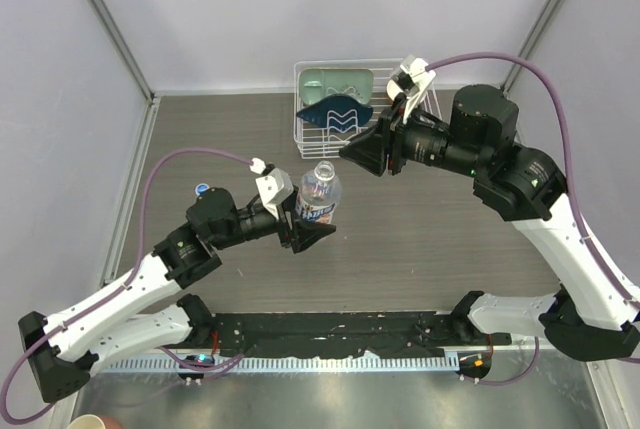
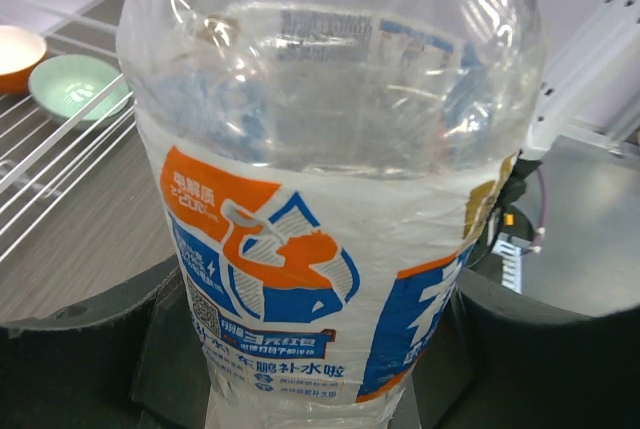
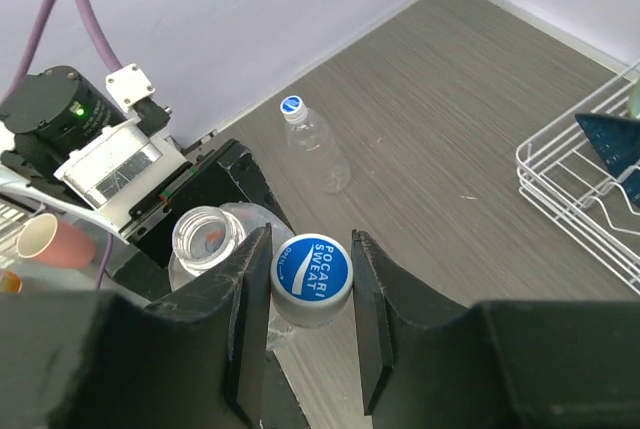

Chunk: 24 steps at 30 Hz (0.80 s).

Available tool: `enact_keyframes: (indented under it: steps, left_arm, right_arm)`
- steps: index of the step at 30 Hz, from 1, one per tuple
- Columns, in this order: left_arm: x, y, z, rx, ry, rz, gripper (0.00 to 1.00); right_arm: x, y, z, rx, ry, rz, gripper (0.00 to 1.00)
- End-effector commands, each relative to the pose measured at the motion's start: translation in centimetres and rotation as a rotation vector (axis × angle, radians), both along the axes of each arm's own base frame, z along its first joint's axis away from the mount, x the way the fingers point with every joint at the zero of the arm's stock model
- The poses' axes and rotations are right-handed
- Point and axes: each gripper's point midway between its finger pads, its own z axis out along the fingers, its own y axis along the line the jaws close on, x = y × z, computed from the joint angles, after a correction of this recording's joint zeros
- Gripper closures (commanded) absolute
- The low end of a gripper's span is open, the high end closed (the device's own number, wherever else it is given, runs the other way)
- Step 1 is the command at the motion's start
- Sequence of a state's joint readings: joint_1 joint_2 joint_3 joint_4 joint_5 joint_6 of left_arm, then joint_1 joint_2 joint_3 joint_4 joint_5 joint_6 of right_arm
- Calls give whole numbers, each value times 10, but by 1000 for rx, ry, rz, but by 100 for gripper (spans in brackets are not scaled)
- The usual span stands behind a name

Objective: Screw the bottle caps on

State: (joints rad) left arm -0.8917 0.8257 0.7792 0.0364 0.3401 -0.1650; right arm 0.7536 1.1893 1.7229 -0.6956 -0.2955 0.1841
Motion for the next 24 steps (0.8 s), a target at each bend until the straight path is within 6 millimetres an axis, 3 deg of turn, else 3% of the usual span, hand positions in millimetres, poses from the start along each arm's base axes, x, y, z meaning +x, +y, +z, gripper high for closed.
enact_keyframes:
  steps: [1, 8, 15, 24]
  left_arm:
    - [-13, -7, 26, -105, -44, -85, 100]
    - [-17, -10, 21, -112, -30, -112, 100]
    - [-20, -8, 17, -121, -6, -110, 100]
    - [-17, -1, 20, -142, 6, -84, 100]
  right_arm:
    - [-9, 12, 30, 88, -99, 64, 81]
    - [-15, 27, 31, 154, -138, 74, 82]
    - [-34, 48, 26, 133, -176, 120, 82]
    - [-40, 46, 22, 98, -170, 119, 82]
